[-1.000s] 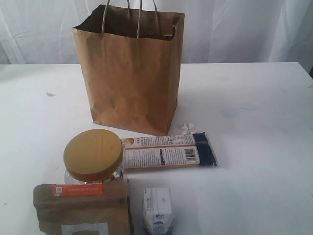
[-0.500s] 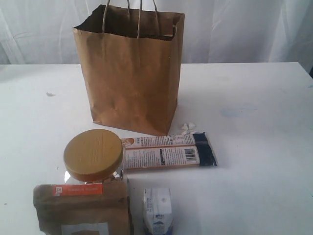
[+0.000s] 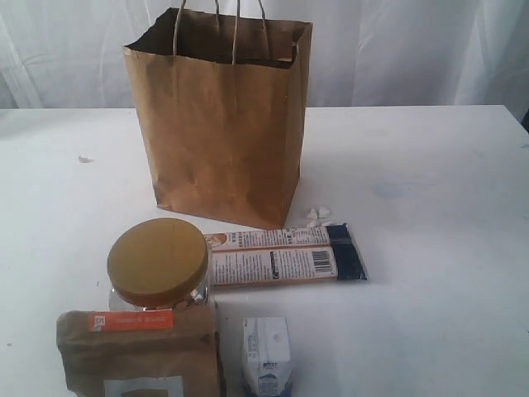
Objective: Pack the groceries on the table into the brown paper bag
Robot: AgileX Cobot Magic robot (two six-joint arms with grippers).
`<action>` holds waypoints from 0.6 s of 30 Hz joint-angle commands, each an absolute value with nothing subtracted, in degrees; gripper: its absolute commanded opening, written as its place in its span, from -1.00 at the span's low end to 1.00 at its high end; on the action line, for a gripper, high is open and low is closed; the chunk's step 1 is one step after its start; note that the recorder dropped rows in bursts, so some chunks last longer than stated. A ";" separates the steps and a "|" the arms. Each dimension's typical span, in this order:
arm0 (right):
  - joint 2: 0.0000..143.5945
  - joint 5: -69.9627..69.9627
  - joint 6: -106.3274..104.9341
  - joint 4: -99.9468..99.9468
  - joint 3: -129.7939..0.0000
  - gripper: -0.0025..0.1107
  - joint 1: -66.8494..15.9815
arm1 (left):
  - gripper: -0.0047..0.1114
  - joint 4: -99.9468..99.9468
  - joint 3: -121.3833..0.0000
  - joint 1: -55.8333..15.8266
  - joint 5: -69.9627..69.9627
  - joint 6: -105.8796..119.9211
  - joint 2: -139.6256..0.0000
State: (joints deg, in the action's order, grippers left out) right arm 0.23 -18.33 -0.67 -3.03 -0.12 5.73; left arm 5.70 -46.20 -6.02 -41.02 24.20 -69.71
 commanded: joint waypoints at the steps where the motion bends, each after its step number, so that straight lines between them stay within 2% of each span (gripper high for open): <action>1: 0.00 -17.92 -1.39 -2.99 0.00 -0.96 5.70 | -0.92 -4.02 -60.55 -7.16 -54.76 26.86 -69.46; 5: 0.00 -17.92 -1.39 -2.99 0.00 -0.96 5.70 | -0.92 -17.96 -68.25 -11.24 -67.69 50.76 -69.36; 8: 0.00 -17.92 -1.39 -2.99 0.00 -0.96 5.70 | -0.87 -24.56 -68.55 -14.34 -69.96 63.35 -69.36; 11: 0.00 -17.92 -1.39 -2.99 0.00 -0.96 5.70 | -0.57 -26.15 -65.99 -17.50 -69.96 66.49 -69.36; 16: 0.00 -17.92 -1.39 -2.99 0.00 -0.96 5.70 | 0.26 -26.72 -57.30 -20.85 -69.96 66.25 -69.36; 18: 0.00 -17.92 -1.39 -2.99 0.00 -0.96 5.70 | 0.48 -27.47 -54.05 -21.35 -69.96 66.25 -69.36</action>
State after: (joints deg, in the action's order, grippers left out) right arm 0.23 -18.33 -0.67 -2.90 -0.12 5.73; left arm -25.76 -58.21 -20.40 -64.45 65.63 -69.60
